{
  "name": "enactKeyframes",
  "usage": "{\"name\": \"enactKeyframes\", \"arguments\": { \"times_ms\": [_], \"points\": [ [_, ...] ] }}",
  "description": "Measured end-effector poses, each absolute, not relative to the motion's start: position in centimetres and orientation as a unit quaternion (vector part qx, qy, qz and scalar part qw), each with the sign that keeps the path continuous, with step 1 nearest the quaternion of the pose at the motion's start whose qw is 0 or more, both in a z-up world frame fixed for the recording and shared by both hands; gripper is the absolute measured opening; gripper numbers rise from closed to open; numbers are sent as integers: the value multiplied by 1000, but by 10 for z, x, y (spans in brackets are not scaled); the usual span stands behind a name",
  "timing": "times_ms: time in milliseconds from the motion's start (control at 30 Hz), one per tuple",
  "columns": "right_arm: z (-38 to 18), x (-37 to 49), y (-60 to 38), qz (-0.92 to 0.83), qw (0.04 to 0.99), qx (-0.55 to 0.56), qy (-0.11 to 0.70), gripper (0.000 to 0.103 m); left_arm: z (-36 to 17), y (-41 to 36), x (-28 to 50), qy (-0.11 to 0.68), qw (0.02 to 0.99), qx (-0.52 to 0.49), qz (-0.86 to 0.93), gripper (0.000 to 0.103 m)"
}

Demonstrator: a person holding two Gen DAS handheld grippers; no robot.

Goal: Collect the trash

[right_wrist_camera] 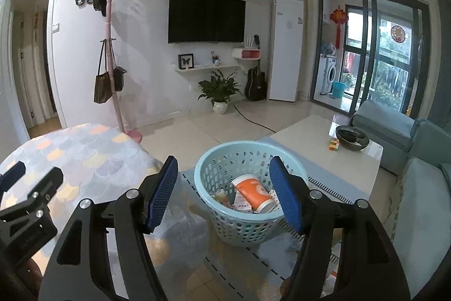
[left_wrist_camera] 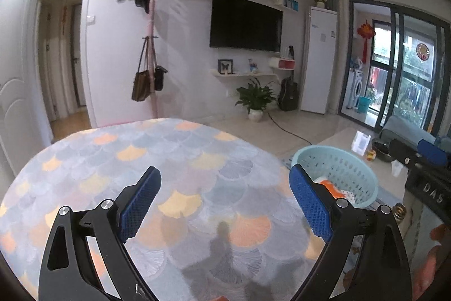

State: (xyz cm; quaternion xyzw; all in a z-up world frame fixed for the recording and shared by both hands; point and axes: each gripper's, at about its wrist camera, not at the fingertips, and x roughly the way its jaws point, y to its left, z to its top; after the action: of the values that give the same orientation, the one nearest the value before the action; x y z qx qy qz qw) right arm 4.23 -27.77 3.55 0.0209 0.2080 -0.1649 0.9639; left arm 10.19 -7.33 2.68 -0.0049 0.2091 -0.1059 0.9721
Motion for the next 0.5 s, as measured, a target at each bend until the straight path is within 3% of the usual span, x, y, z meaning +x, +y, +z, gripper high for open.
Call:
{"name": "enactKeyframes", "arguments": {
  "times_ms": [500],
  "points": [
    [16,57,-277,-149,961,32,232,64,23,-74,102,212,972,-6,-99,90]
  ]
}}
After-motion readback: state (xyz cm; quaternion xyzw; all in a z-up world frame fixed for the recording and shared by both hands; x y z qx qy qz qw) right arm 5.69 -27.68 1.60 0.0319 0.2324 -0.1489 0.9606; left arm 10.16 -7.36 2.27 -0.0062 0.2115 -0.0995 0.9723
